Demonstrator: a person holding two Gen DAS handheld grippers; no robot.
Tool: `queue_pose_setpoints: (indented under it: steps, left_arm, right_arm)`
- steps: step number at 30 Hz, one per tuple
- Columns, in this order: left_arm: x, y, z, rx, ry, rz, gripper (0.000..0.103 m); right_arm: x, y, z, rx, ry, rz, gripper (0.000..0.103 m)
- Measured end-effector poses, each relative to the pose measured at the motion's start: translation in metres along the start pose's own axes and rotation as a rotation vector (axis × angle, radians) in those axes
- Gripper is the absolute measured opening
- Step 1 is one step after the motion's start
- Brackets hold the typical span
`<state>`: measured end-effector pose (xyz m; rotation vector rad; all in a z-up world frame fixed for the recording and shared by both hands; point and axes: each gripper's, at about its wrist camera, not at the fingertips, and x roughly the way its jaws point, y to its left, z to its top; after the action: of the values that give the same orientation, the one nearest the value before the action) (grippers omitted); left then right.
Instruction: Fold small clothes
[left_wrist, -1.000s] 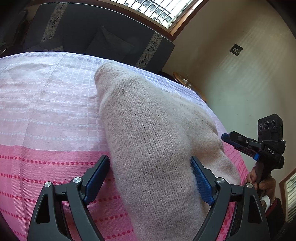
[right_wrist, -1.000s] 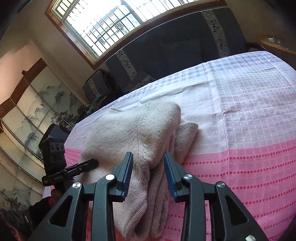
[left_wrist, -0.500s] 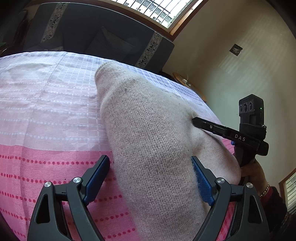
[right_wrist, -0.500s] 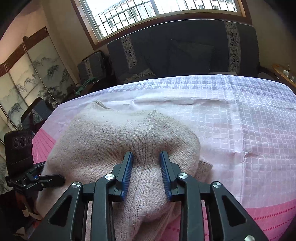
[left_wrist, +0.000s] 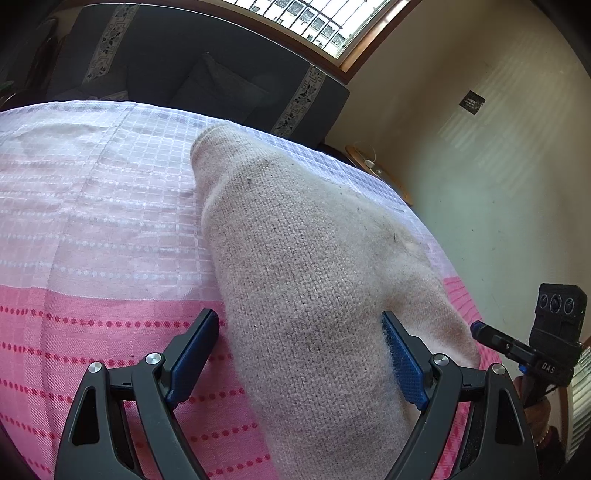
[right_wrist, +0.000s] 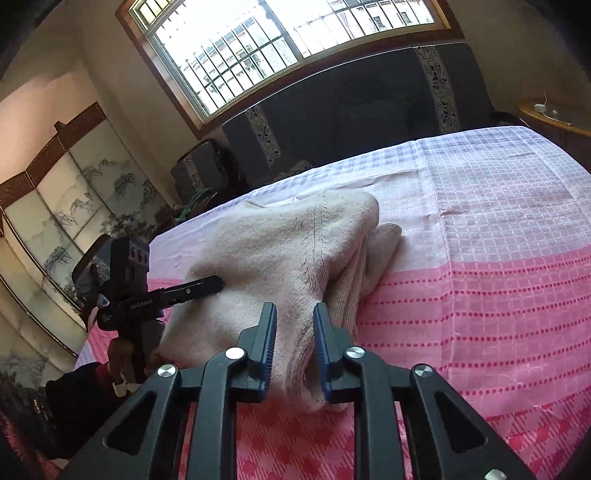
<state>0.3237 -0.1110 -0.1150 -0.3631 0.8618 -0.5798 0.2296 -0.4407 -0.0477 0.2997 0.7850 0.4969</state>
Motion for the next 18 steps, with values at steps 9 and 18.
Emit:
queue_pose_setpoints:
  steps: [9,18]
  left_arm:
    - [-0.003,0.003,0.0,-0.011,-0.011,0.009,0.088]
    - [-0.003,0.004,0.0,-0.012,-0.011,0.01,0.088]
  right_arm:
    - [0.021,-0.024,-0.018,0.053,0.081,-0.08,0.012]
    - [-0.003,0.027,-0.021,-0.112,0.02,-0.068,0.014]
